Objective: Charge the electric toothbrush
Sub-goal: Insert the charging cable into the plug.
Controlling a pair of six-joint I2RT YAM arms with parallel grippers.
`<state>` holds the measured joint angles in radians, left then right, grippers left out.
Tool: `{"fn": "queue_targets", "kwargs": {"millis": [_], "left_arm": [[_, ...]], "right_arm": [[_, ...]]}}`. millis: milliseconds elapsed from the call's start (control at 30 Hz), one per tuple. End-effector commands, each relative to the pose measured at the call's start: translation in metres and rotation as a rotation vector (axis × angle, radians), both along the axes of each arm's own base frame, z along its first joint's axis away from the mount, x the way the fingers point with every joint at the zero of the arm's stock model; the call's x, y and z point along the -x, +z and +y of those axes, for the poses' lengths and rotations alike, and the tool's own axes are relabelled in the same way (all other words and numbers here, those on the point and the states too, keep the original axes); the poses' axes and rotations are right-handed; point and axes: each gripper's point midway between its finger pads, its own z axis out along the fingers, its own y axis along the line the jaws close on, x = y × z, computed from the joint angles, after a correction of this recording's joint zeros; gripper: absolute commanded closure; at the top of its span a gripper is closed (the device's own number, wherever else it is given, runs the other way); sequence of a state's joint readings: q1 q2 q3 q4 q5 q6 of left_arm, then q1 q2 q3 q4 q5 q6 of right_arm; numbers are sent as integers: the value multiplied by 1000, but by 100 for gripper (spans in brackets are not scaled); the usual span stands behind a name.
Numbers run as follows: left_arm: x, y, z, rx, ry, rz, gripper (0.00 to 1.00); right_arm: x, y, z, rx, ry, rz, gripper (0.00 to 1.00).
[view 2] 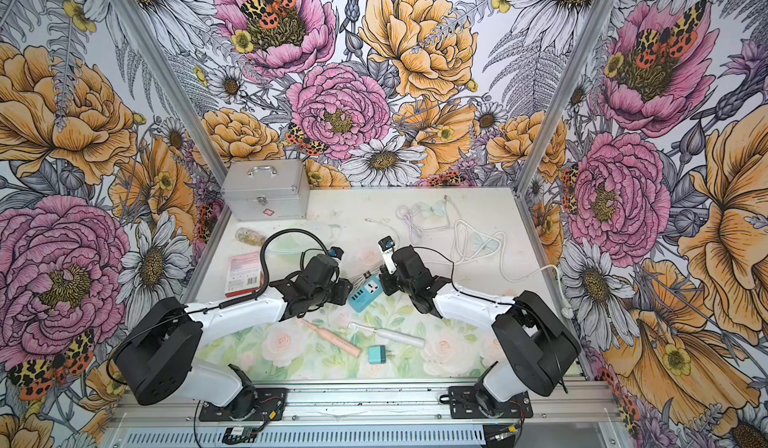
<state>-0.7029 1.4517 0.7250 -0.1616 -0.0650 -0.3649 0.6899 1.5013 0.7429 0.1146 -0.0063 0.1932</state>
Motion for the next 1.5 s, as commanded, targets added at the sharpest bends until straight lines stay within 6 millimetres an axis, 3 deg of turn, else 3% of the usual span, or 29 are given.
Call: {"fn": "queue_targets", "kwargs": {"millis": [0,233,467,767,1100,1467], "left_arm": [[-5,10,8,2,36,-32,61],[-6,16,7,15,35,-49,61],[-9,23,9,22,52,-72,61],[-12,39,13,30,63,-120,61],[-13,41,16,25,68,-134,61],[-13,37,18,26,73,-133,61]], "right_arm": [[59,-86,-37,206,-3,300,100],[32,-35,-22,99,10,131,89],[12,-7,-5,46,48,41,79],[8,22,-19,16,-14,56,68],[3,23,-7,52,-16,159,63],[12,2,-11,131,-13,257,85]]}}
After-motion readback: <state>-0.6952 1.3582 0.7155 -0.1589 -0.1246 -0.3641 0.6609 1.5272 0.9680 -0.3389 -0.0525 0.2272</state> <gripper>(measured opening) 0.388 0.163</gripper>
